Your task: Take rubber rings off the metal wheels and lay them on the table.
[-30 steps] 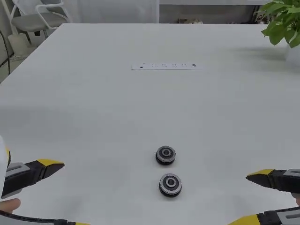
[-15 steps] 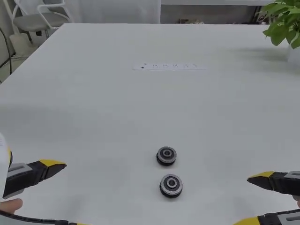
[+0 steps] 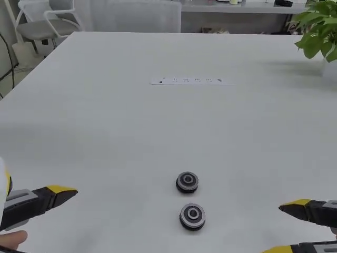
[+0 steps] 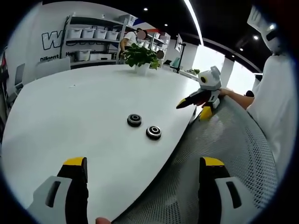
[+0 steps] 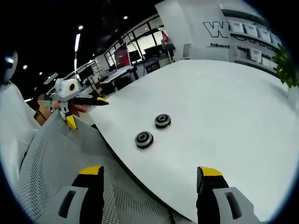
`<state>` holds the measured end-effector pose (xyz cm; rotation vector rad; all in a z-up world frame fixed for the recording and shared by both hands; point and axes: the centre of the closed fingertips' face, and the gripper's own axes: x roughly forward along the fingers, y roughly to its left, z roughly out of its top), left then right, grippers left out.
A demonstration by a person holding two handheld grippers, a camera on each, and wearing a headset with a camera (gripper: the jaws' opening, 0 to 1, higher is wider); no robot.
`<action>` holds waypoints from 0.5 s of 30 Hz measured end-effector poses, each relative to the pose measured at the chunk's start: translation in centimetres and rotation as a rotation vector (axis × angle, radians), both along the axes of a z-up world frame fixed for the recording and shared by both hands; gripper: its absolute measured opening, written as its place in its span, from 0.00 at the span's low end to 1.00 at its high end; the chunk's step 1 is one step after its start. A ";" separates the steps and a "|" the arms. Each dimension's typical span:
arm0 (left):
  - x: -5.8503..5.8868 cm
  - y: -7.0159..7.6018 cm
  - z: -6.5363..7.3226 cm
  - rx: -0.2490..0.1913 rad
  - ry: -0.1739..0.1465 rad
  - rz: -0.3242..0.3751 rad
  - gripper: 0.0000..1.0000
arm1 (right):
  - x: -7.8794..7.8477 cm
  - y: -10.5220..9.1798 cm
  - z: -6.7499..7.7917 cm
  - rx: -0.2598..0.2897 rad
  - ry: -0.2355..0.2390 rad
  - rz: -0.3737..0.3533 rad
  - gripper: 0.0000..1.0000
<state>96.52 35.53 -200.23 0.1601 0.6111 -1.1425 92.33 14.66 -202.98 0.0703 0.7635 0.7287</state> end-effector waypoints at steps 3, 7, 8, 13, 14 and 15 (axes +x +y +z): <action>-0.1 -0.2 0.4 0.008 -0.021 -0.031 0.99 | 0.1 0.0 0.2 -0.010 -0.017 0.008 0.80; -0.6 -0.7 1.0 0.029 -0.052 -0.089 0.99 | 0.5 0.3 1.2 0.005 -0.059 0.024 0.80; -0.6 -0.8 1.3 0.024 -0.057 -0.093 0.99 | 0.7 0.4 1.5 -0.003 -0.080 0.035 0.78; -0.3 -1.6 2.6 0.004 -0.093 -0.128 0.98 | 1.7 0.1 2.3 -0.038 -0.104 0.034 0.77; -0.1 -1.8 2.8 0.005 -0.097 -0.131 0.98 | 2.0 0.2 2.6 -0.042 -0.117 0.042 0.77; 0.0 -1.9 2.9 0.006 -0.099 -0.132 0.98 | 2.1 0.3 2.9 -0.042 -0.125 0.047 0.76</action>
